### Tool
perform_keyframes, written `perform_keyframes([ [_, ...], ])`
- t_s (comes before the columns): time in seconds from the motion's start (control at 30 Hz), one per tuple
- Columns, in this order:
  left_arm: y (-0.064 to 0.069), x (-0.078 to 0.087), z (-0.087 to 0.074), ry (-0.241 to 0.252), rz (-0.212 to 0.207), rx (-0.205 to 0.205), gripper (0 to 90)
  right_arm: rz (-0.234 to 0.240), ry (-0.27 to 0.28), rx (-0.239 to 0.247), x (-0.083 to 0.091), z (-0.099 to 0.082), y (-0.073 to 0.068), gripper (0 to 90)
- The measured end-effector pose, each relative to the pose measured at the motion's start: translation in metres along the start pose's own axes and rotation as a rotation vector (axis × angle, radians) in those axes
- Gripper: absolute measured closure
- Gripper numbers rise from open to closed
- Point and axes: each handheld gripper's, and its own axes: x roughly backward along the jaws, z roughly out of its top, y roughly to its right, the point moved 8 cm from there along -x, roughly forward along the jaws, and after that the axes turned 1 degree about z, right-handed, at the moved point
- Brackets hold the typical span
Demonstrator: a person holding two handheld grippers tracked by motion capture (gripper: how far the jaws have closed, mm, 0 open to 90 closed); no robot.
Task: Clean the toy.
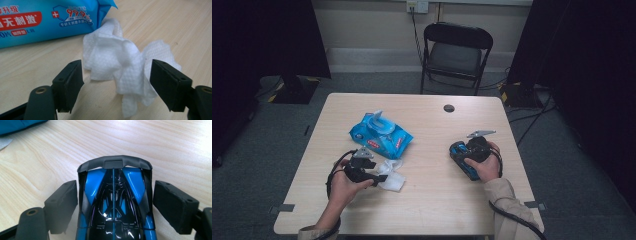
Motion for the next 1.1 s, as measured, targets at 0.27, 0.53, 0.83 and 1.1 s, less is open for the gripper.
perform_keyframes([
  [0.27,-0.004,0.002,0.001,0.010,0.009,0.012,18.6,0.015,0.006,-0.004,0.003,0.000,-0.002,17.4],
  [0.53,-0.005,0.009,0.004,0.030,0.006,0.014,17.1,0.029,-0.001,0.015,0.010,-0.003,-0.005,15.7],
  [0.83,0.000,0.016,0.003,0.041,-0.004,0.009,17.1,0.048,0.004,0.028,0.026,-0.006,-0.008,15.0],
  [1.1,-0.003,0.019,0.005,0.052,0.004,0.037,17.2,0.059,0.023,0.033,0.038,-0.005,-0.010,15.0],
])
